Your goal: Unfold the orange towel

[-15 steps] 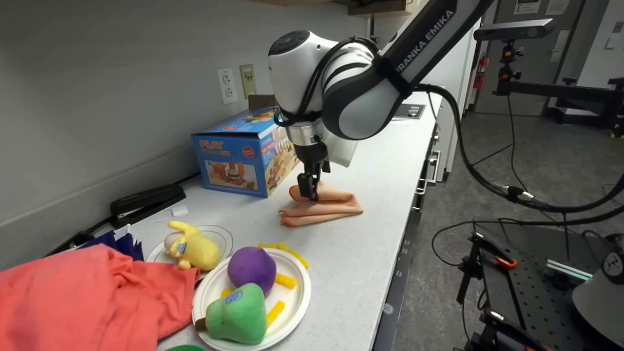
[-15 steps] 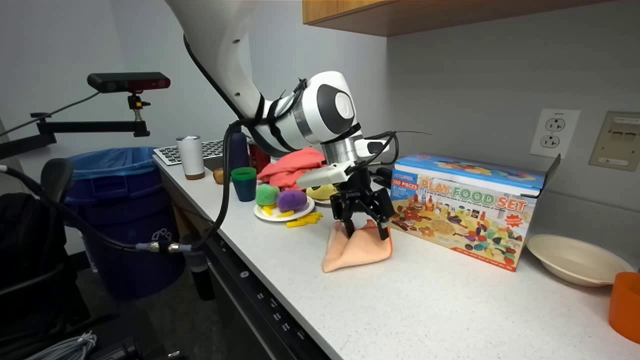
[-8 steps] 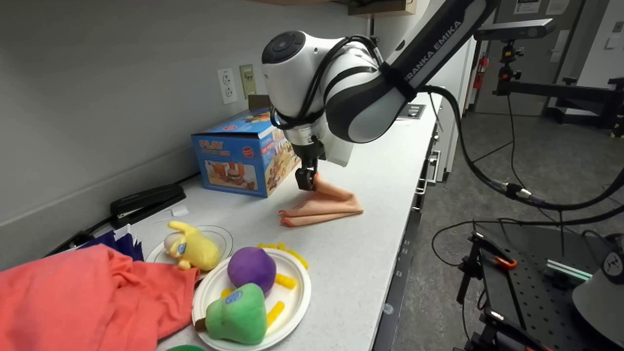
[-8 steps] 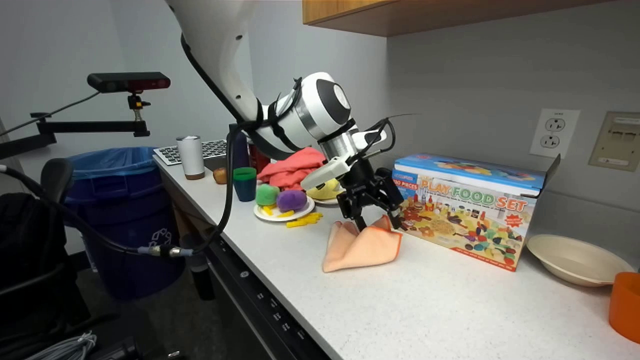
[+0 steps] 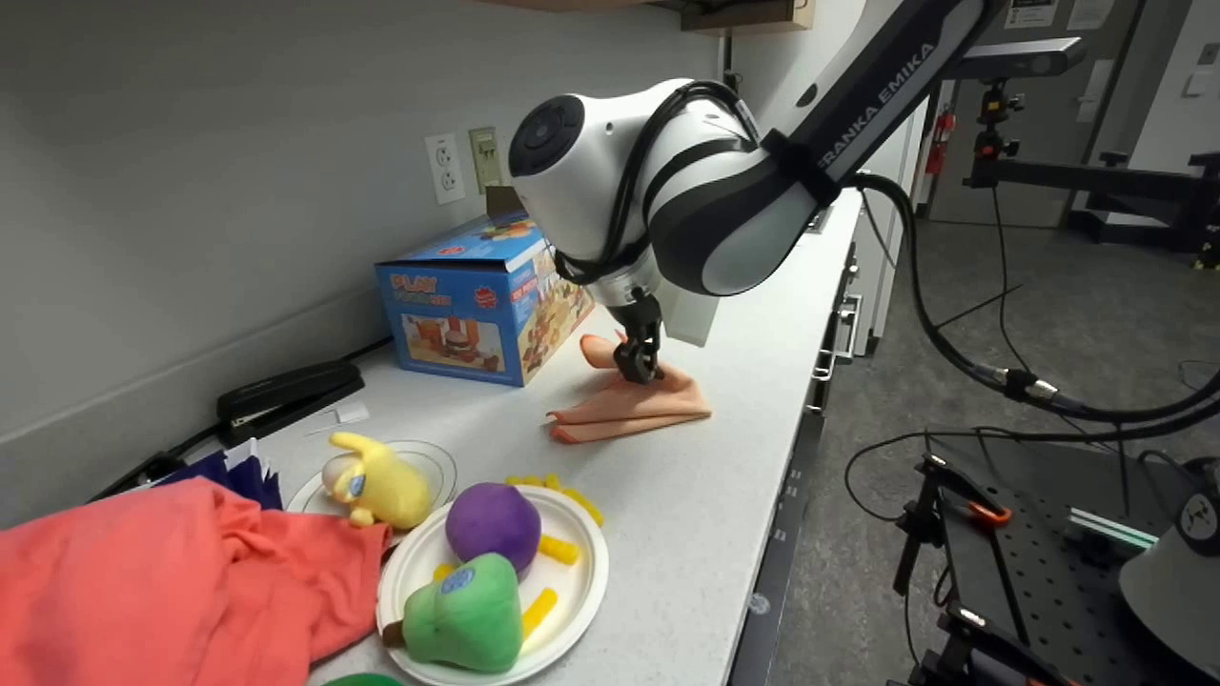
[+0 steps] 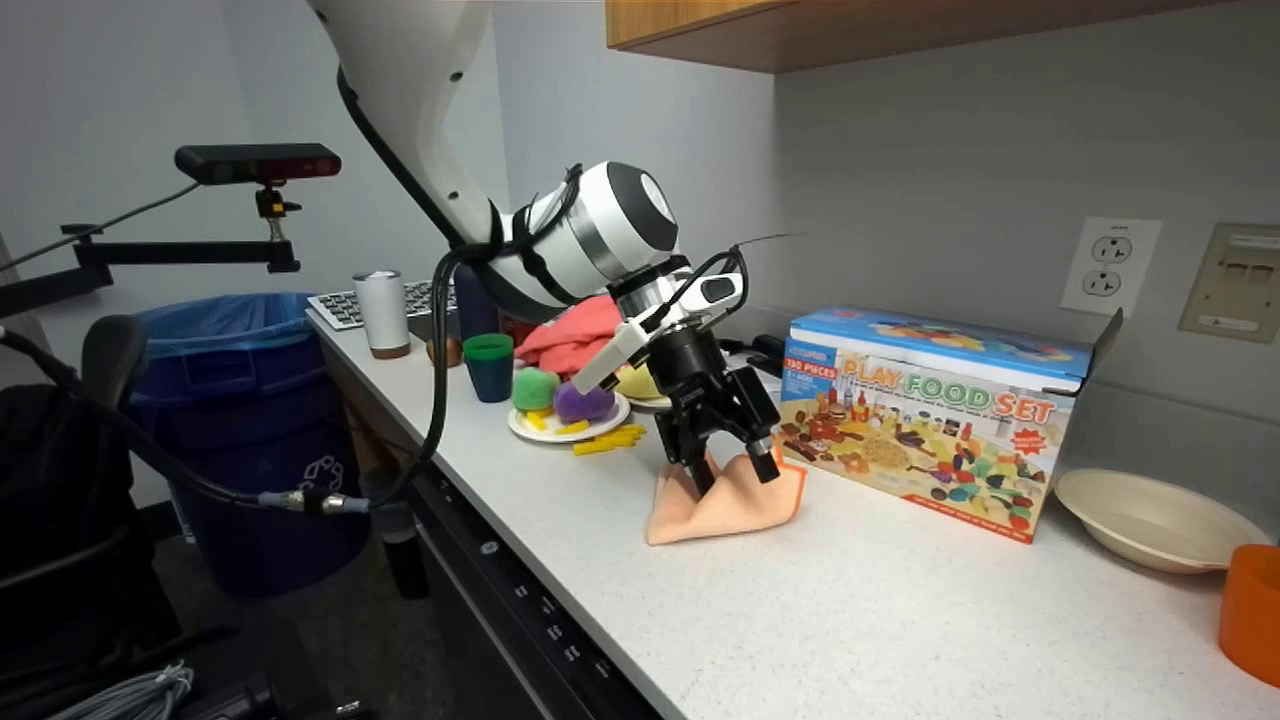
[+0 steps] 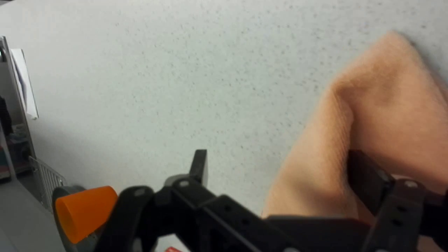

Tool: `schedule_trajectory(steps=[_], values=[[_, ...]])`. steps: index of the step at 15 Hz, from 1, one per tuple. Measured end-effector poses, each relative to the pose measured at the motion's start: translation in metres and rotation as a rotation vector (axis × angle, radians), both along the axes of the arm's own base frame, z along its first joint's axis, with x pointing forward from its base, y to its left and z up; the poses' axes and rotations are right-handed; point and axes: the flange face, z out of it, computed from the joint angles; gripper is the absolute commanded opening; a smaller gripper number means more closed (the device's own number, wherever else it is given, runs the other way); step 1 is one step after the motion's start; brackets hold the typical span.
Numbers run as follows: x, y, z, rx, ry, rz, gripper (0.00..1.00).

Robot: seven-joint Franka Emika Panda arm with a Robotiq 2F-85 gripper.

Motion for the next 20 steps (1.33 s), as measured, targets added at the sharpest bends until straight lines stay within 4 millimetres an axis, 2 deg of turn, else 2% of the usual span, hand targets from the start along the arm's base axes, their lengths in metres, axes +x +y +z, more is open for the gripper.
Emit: schedule_trajectory(steps=[2,5,8,11,15,18,20], values=[[-0.007,-0.024,-0.006,-0.011,0.015,-0.031,1.00],[-0.008,-0.041,-0.008,-0.015,0.008,-0.040,1.00],[-0.004,-0.059,0.001,-0.017,-0.020,-0.049,1.00],[-0.004,-0.069,0.018,0.002,-0.047,-0.053,1.00],[-0.008,-0.059,0.057,0.136,-0.053,-0.036,1.00],[-0.011,-0.041,0.089,0.279,-0.061,0.012,1.00],[-0.012,-0.033,0.100,0.316,-0.066,0.035,1.00]])
